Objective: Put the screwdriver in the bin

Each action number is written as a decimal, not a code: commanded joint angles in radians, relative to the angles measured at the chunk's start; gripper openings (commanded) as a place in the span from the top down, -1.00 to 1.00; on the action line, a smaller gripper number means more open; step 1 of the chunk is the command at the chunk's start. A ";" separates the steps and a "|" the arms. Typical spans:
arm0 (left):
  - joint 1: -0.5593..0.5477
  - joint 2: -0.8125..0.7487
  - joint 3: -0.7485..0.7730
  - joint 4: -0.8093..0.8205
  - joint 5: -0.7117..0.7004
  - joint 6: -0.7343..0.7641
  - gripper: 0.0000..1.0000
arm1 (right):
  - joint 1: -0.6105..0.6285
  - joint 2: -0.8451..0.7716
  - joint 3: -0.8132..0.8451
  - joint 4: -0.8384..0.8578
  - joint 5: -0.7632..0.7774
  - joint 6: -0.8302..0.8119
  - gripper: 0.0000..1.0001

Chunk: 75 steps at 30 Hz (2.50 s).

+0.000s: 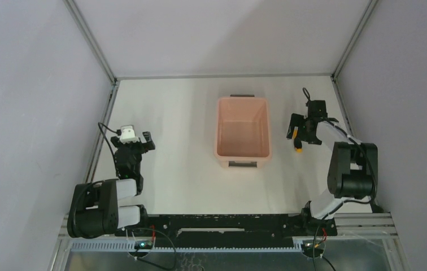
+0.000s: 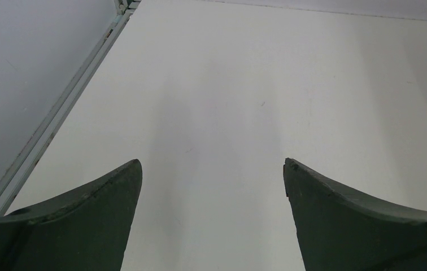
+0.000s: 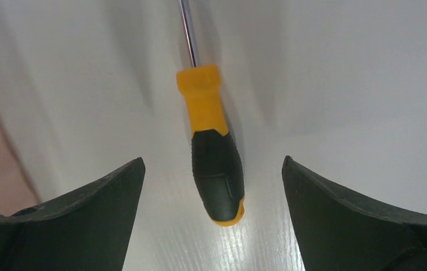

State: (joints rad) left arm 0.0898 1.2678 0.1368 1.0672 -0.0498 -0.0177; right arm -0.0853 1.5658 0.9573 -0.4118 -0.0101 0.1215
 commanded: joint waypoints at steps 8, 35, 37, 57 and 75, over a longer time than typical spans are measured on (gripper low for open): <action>-0.005 -0.010 0.042 0.017 -0.012 0.009 -1.00 | -0.005 0.166 0.078 -0.088 0.023 -0.024 -0.49; -0.005 -0.010 0.042 0.017 -0.012 0.009 -1.00 | 0.609 -0.305 0.458 -0.399 0.383 0.279 1.00; -0.006 -0.010 0.042 0.017 -0.012 0.009 -1.00 | 0.675 -0.276 0.478 -0.389 0.416 0.310 1.00; -0.005 -0.010 0.042 0.017 -0.012 0.009 -1.00 | 0.831 0.225 0.296 -0.174 0.390 0.555 0.84; -0.005 -0.010 0.041 0.017 -0.012 0.009 -1.00 | 0.832 0.018 0.302 -0.207 0.431 0.460 -0.99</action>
State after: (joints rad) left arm 0.0898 1.2675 0.1368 1.0657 -0.0498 -0.0177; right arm 0.7395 1.7477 1.2209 -0.6056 0.3672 0.6296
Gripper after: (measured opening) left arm 0.996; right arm 0.993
